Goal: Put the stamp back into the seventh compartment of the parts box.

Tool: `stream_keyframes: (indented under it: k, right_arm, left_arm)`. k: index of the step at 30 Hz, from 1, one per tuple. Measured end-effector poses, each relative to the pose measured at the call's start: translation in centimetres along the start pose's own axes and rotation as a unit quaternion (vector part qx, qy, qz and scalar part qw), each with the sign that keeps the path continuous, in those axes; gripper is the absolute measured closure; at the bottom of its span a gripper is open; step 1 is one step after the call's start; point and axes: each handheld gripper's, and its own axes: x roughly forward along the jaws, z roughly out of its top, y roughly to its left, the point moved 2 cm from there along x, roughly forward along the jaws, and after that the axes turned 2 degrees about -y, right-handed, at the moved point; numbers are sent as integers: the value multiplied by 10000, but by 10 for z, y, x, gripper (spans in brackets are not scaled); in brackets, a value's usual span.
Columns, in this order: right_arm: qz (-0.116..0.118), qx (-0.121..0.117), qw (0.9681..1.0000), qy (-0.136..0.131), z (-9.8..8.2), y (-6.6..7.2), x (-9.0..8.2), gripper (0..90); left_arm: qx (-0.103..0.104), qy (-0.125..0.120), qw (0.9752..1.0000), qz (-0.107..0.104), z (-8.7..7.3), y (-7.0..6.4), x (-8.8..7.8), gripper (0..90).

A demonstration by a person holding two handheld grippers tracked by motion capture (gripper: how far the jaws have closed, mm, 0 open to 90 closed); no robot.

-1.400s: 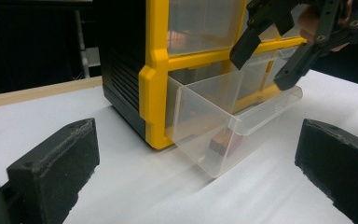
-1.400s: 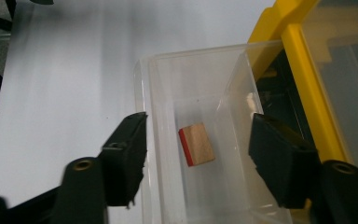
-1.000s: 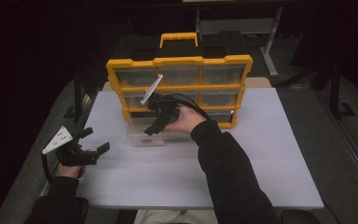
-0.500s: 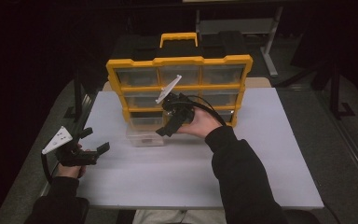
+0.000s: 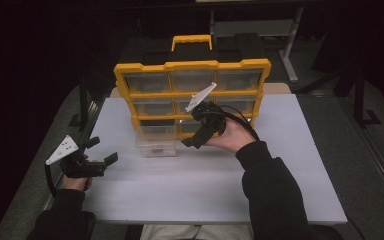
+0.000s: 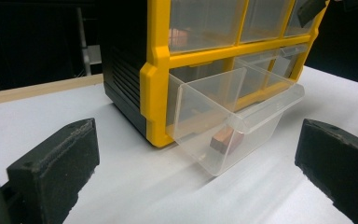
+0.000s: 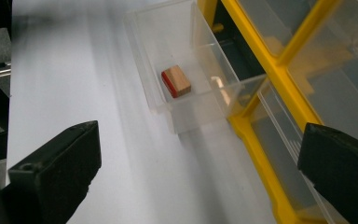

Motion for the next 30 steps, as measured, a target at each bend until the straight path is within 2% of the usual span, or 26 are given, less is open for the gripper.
stream_keyframes:
  k: [5, 18, 30]
  right_arm:
    - [-65, 64, 9999, -62, -9, -2, -7, 0]
    - [-146, 185, 9997, -81, -27, -6, -12, 0]
    - [-275, 341, 9990, -92, -59, -6, -22, 0]
  left_arm:
    - [-18, -9, 10000, 4, 0, 0, 0, 0]
    - [-17, 6, 10000, 0, 0, 0, 0, 0]
    - [44, 56, 10000, -23, 0, 0, 2, 0]
